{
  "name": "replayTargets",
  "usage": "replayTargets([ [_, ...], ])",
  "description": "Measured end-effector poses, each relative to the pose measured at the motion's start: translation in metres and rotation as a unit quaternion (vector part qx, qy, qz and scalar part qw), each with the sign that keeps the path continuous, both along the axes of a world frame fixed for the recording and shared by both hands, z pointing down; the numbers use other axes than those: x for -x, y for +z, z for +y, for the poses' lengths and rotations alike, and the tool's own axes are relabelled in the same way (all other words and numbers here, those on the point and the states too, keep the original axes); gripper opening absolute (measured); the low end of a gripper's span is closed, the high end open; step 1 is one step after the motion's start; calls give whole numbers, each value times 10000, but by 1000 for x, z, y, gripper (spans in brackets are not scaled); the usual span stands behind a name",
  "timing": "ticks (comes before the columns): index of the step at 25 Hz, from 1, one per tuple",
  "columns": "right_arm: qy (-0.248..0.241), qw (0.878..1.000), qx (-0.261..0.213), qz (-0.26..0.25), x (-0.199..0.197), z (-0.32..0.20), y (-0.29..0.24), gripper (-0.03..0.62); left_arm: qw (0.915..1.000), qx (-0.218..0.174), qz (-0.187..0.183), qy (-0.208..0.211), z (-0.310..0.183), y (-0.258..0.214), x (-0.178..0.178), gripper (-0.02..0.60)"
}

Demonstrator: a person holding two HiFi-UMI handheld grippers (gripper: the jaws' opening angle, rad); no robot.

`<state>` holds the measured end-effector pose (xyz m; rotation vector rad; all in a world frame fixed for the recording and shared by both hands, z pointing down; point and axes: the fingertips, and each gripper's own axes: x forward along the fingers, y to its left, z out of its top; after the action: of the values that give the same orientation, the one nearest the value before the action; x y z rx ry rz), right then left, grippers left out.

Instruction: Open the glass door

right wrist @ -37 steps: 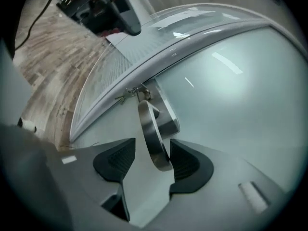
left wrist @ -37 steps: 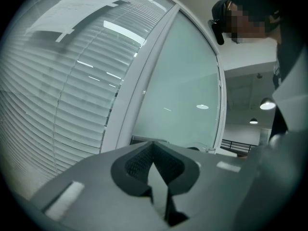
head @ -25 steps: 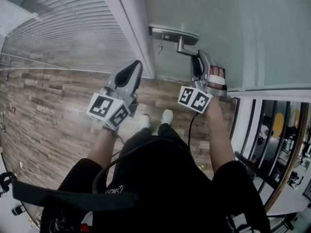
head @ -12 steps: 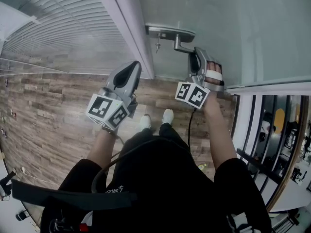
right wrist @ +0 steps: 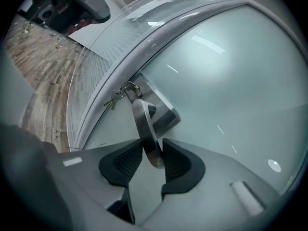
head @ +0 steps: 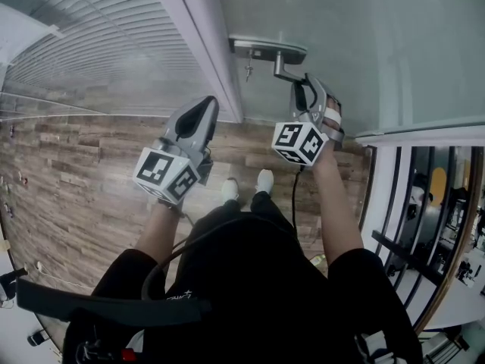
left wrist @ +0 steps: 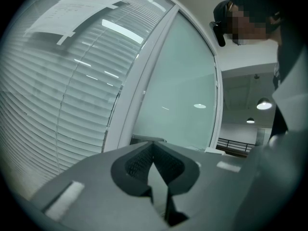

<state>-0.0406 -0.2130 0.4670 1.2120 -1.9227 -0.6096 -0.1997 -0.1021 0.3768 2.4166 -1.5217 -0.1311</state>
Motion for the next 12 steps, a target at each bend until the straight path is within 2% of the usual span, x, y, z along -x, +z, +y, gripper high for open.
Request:
replayTargets([
  [12,92,9998,122,88,5,0,10,104,9997,39,-10,241,-3,4,-3,2],
])
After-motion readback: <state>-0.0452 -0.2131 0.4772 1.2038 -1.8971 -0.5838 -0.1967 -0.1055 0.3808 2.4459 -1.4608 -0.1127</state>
